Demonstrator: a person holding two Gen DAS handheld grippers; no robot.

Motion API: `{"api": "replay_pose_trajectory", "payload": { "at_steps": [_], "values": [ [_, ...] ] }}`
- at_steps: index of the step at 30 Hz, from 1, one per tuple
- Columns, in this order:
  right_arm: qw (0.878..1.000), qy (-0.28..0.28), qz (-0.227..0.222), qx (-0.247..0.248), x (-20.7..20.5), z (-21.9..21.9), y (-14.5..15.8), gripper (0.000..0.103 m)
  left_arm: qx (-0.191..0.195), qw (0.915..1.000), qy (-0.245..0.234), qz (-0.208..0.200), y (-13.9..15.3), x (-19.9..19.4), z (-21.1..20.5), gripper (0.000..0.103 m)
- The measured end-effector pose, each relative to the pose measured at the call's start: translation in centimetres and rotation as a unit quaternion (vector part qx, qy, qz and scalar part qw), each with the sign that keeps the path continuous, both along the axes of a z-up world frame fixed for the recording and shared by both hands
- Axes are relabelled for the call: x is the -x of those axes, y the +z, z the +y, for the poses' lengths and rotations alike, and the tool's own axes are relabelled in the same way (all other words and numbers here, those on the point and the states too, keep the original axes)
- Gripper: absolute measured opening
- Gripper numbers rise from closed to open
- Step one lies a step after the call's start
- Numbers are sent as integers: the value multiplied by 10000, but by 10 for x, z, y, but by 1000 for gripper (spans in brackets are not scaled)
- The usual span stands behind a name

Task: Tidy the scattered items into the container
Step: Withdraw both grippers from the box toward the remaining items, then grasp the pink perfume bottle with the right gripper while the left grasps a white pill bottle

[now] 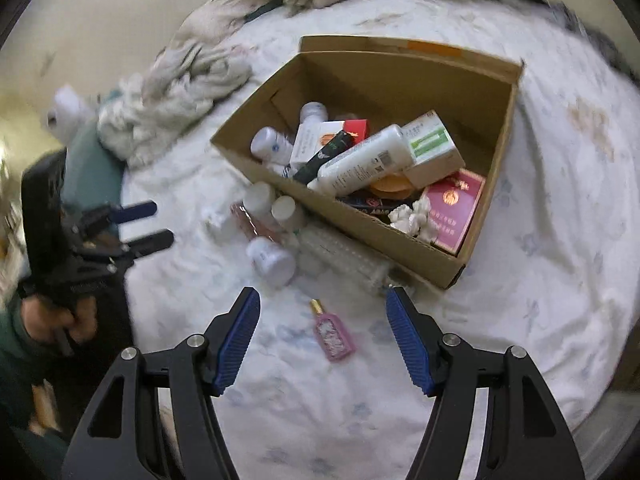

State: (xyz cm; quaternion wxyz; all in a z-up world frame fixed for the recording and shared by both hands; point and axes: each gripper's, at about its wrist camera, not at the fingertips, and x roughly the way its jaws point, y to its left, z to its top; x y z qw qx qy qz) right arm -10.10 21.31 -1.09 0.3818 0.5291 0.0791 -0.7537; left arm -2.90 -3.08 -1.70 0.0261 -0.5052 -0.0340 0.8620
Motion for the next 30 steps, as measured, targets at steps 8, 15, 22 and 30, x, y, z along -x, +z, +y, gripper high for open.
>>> {"api": "replay_pose_trajectory", "payload": {
  "at_steps": [8, 15, 22, 30],
  "values": [
    [9988, -277, -364, -161, 7, 17, -21, 70, -568, 9974, 440, 75, -9, -5, -26, 72],
    [9949, -35, -669, -754, 3, 1, -56, 70, -615, 9974, 366, 12, -14, -5, -23, 72],
    [9851, 658, -439, -1529, -12, -40, -91, 45, -696, 9968, 364, -131, -21, -6, -24, 72],
    [9840, 618, -487, -1600, -6, -37, -97, 28, -520, 9969, -540, -230, -27, 8, 25, 72]
  ]
}}
